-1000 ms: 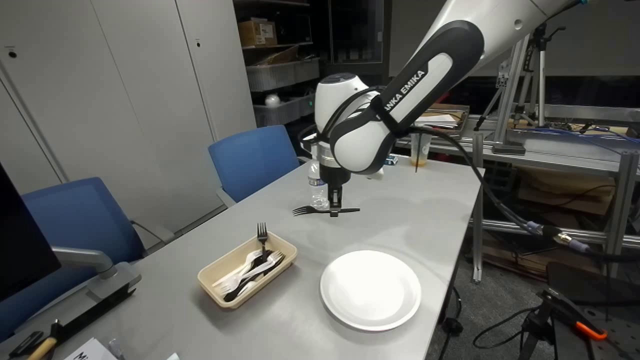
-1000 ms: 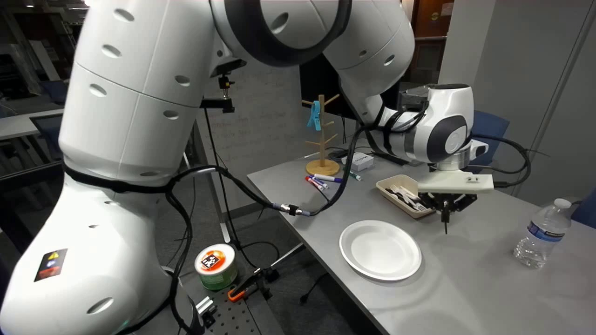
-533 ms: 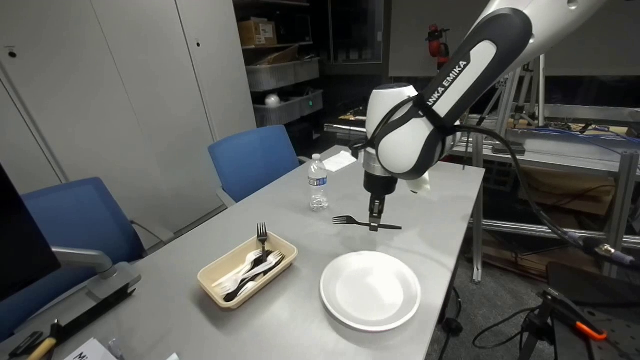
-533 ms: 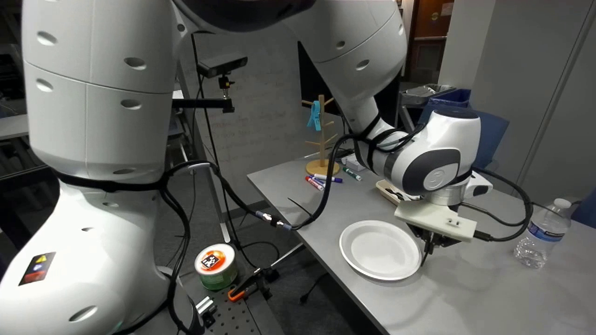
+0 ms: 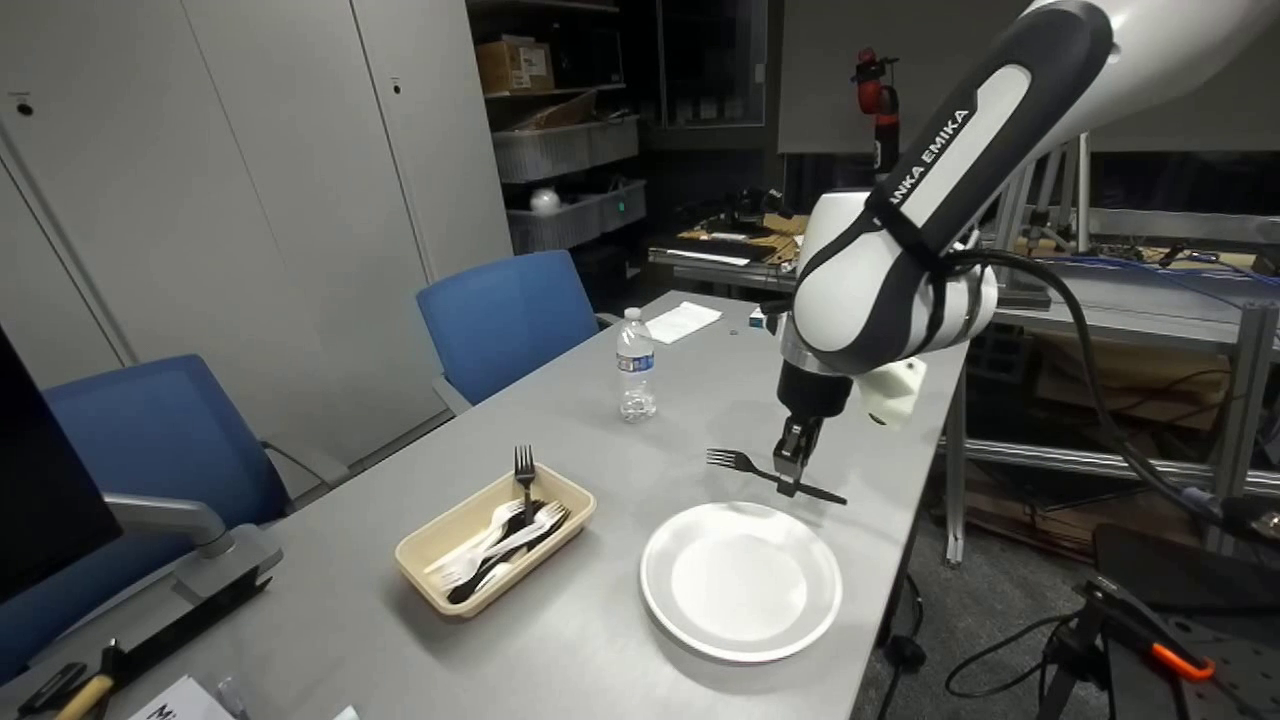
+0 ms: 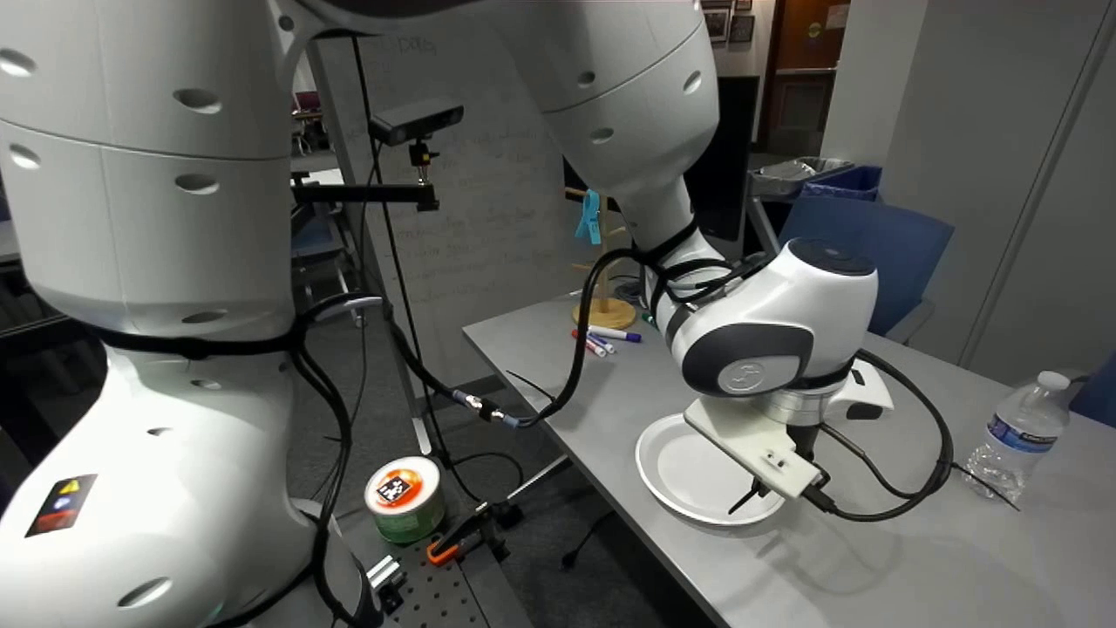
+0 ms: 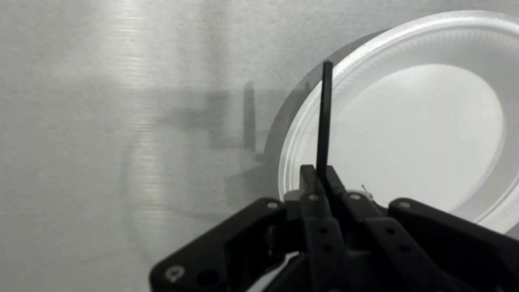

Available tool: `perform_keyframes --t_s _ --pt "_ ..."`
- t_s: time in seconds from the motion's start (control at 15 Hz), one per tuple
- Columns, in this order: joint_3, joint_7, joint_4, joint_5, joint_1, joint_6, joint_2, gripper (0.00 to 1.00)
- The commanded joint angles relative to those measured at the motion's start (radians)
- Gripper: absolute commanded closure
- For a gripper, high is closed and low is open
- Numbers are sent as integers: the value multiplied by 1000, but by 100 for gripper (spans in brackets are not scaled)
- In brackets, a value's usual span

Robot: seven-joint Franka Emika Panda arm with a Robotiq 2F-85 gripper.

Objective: Take a black fork and put it on the right side of the plate then take a white fork and put it at the left of the plate

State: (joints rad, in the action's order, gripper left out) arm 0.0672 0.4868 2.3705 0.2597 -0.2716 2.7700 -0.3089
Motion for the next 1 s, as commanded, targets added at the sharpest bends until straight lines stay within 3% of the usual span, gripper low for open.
perform_keyframes --t_s 0.0,0.47,0.93 --pt "33 -17 64 94 -21 65 48 99" --pt "0 -84 108 46 4 153 54 99" --pt "-4 -81 87 41 -1 137 24 95"
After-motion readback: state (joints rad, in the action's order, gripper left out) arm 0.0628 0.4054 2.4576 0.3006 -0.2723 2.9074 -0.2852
